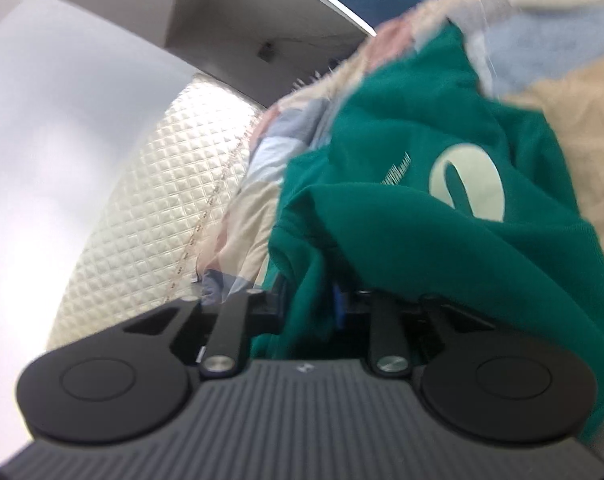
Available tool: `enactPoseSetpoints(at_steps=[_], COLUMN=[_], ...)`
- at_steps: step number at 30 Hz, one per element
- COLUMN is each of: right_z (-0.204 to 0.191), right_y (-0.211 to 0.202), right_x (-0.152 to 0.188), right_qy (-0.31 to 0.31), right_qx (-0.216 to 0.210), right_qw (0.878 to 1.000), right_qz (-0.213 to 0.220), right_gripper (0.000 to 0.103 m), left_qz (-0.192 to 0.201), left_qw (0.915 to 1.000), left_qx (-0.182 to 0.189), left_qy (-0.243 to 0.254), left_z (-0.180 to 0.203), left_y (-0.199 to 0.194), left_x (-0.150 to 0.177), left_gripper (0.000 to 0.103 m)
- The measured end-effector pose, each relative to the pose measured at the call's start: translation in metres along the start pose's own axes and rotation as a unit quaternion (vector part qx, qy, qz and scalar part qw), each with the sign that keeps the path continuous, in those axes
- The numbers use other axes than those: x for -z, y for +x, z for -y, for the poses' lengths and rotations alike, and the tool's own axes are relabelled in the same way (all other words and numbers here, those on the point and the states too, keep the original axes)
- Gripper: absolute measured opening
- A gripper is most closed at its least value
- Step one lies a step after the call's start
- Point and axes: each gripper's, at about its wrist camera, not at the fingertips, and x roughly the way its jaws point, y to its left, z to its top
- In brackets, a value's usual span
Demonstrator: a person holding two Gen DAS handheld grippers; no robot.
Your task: Fold large clothes
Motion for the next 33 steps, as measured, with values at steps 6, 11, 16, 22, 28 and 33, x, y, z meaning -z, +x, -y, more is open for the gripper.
enactPoseSetpoints(at_steps=[6, 11, 16, 22, 28, 33], right_z=[-0.050, -0.098, -0.152, -0.224, -0.304, -0.371], right_y=[-0.049, -0.100, -0.138, -0.182, -0.228, -0.265], right_x=[0.018, 0.027, 0.024, -0.002, -0.043, -0.088], right_qy=[-0.101, -0.153, -0.203, -0.247, -0.274, -0.298], right_qx=[-0.007, -0.039, -0.065, -0.105, -0.147, -0.166], right_qw=[0.992, 0.977, 0.963, 0.941, 0.917, 0.896], right_qz=[0.068, 0.141, 0.166, 0.207, 0.250, 0.286], right_gripper=[0.016, 0.016, 0.015, 0.015, 0.015, 0.015], left_qz=[0.095, 0.154, 0.196, 0.232, 0.268, 0.289], left_qw=[0.9929, 0.9779, 0.9641, 0.9459, 0.9200, 0.8989], left_qx=[0.053, 0.083, 0.086, 0.119, 0.167, 0.196], left_qy=[0.048, 0.115, 0.157, 0.192, 0.233, 0.264], left_z=[0.042, 0.098, 0.157, 0.237, 0.336, 0.425], left_y=[-0.064, -0.122, -0.169, -0.226, -0.283, -0.317], left_x=[0.016, 0.034, 0.040, 0.035, 0.016, -0.009], left_gripper=[0.012, 0.011, 0.011, 0.011, 0.011, 0.011])
